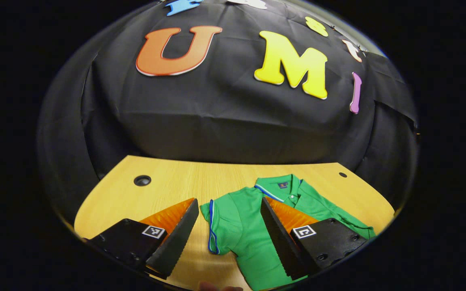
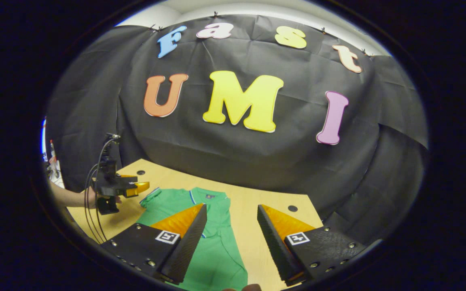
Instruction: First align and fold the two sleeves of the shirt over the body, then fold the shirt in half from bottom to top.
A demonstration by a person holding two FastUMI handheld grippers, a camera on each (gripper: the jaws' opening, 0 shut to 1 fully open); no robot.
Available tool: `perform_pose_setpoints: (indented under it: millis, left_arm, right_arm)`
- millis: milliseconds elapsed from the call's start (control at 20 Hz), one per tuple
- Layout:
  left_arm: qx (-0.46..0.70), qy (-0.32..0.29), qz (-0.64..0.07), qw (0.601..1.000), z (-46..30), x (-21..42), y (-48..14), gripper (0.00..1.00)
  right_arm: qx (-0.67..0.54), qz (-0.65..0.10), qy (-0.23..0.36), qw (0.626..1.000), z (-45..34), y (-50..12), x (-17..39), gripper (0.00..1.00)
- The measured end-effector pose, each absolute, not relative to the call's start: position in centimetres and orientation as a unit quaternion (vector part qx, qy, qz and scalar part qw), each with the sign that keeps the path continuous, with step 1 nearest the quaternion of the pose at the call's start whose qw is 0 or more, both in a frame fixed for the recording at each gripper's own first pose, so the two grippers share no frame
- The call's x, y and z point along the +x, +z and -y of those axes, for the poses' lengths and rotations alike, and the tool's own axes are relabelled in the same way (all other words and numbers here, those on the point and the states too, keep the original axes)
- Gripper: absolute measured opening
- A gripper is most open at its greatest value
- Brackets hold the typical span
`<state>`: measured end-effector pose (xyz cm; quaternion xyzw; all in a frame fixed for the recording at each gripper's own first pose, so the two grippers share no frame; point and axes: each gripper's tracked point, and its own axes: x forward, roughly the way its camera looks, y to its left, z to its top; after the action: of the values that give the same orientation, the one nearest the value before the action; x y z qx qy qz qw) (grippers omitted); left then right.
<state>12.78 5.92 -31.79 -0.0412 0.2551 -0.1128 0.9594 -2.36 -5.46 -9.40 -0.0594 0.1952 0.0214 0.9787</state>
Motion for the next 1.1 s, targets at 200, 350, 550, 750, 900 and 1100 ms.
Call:
perform_pose_setpoints:
  millis: [200,350,550,750,900,1100]
  left_arm:
    - [-0.059,-0.088,-0.286,0.952,-7.4,14.8,-35.8,0.97]
    - [-0.068,-0.083,-0.311,0.944,-8.2,15.8,-38.0,0.96]
    - [-0.043,-0.104,-0.347,0.931,-7.3,15.8,-40.6,0.83]
    - [-0.011,-0.111,-0.359,0.927,-7.2,16.0,-41.0,0.65]
    - [0.021,-0.096,-0.357,0.929,-8.5,16.6,-41.3,0.33]
    - [0.011,-0.115,-0.341,0.933,-7.5,16.7,-39.3,0.07]
  right_arm:
    - [-0.054,-0.219,0.009,0.974,6.8,-11.2,-3.6,0.80]
    - [-0.037,-0.237,0.006,0.971,6.8,-12.7,-4.0,0.81]
    - [-0.006,-0.245,0.000,0.969,7.3,-13.7,-3.9,0.81]
    - [0.020,-0.251,-0.012,0.968,8.1,-14.6,-4.1,0.80]
    - [0.036,-0.240,-0.013,0.970,8.4,-14.3,-4.3,0.80]
    - [0.032,-0.236,-0.015,0.971,8.9,-14.5,-4.6,0.81]
